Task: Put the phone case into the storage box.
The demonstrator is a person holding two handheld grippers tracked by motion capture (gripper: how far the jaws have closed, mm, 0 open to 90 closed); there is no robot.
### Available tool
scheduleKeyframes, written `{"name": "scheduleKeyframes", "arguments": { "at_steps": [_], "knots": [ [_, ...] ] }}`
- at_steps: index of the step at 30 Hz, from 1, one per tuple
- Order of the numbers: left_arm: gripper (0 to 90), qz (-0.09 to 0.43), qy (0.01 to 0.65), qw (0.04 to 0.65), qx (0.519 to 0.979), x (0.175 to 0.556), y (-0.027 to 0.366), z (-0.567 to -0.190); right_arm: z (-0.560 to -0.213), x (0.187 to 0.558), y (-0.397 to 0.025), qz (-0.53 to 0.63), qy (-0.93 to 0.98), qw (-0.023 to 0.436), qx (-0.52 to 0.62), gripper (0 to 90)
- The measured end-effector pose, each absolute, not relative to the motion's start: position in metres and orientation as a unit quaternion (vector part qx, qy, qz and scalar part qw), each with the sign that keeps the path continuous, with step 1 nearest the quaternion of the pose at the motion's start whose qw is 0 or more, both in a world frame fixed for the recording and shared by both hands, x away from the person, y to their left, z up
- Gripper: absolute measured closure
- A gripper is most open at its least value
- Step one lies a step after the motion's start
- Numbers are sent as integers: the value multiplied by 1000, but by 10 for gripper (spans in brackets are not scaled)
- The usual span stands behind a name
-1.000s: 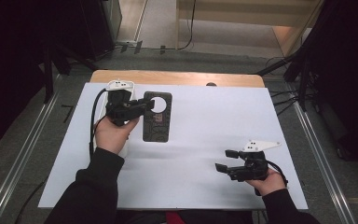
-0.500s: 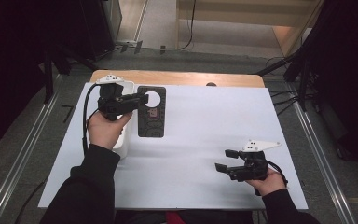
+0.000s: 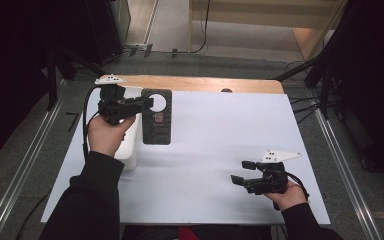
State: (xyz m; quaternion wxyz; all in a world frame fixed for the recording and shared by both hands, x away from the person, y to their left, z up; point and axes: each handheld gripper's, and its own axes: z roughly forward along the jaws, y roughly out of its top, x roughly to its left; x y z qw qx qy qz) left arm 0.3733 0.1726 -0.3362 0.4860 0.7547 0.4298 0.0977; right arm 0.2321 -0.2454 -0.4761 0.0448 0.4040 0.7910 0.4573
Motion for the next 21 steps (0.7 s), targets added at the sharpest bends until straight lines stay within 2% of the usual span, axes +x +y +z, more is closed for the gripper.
{"name": "scheduleKeyframes", "arguments": {
  "at_steps": [21],
  "knots": [
    [726,100,447,493,740,387,196,-321,-477,233,-245,456,791,43,407,252]
  ]
}}
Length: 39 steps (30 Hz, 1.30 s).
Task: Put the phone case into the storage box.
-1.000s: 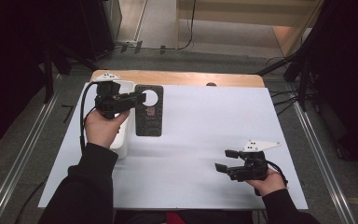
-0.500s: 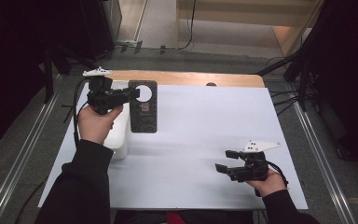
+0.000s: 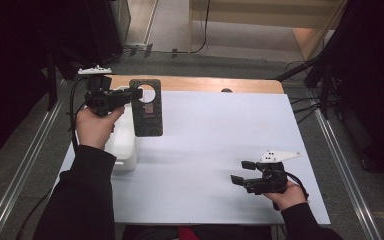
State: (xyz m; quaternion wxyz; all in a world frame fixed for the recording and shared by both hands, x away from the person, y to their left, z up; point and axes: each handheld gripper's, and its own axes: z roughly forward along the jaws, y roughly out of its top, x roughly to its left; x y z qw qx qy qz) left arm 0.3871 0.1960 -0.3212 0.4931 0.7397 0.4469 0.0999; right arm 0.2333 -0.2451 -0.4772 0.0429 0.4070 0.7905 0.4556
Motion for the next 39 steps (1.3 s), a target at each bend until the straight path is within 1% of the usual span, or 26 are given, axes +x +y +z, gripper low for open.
{"name": "scheduleKeyframes", "arguments": {
  "at_steps": [9,28,34,39],
  "knots": [
    [727,111,451,487,740,397,201,-318,-478,236,-244,456,791,41,406,252],
    [726,131,471,493,720,412,226,-310,-479,238,-243,456,793,38,403,252],
    [726,149,467,495,717,418,233,-307,-479,237,-244,456,791,40,405,252],
    [726,153,474,492,714,424,240,-307,-479,236,-243,457,792,38,402,252]
  ]
}}
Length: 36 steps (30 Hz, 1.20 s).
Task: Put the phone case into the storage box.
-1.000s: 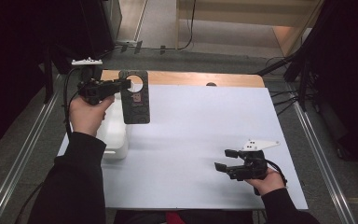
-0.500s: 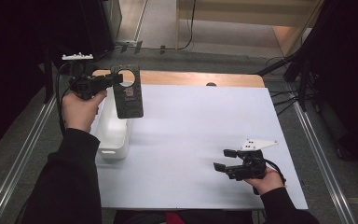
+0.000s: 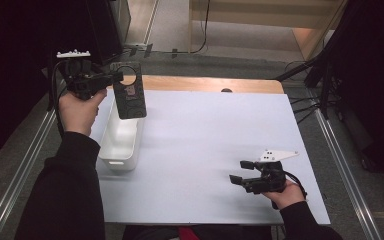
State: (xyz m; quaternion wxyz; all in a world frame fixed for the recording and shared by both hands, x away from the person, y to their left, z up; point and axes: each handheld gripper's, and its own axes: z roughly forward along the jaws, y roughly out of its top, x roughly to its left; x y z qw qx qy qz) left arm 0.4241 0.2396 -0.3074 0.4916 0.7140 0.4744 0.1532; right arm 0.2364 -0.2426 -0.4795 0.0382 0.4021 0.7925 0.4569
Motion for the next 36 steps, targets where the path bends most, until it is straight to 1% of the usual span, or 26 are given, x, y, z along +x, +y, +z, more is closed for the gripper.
{"name": "scheduleKeyframes", "arguments": {
  "at_steps": [22,36],
  "knots": [
    [727,166,489,484,706,447,250,-312,-482,236,-241,455,792,37,405,252],
    [726,178,487,475,711,461,252,-318,-484,234,-244,458,788,38,409,252]
  ]
}}
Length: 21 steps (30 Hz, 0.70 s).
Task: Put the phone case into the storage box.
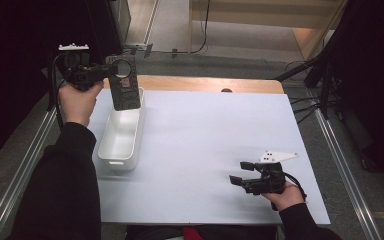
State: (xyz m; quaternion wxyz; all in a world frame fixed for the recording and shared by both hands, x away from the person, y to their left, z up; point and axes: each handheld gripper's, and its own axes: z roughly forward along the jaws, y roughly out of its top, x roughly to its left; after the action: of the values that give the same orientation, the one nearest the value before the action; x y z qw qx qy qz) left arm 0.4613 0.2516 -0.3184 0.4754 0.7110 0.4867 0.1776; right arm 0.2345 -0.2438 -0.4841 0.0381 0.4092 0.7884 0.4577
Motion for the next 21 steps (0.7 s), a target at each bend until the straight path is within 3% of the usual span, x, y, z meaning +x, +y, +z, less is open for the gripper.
{"name": "scheduleKeyframes", "arguments": {
  "at_steps": [21],
  "knots": [
    [726,199,486,468,711,481,253,-336,-484,233,-245,458,787,37,411,252]
  ]
}}
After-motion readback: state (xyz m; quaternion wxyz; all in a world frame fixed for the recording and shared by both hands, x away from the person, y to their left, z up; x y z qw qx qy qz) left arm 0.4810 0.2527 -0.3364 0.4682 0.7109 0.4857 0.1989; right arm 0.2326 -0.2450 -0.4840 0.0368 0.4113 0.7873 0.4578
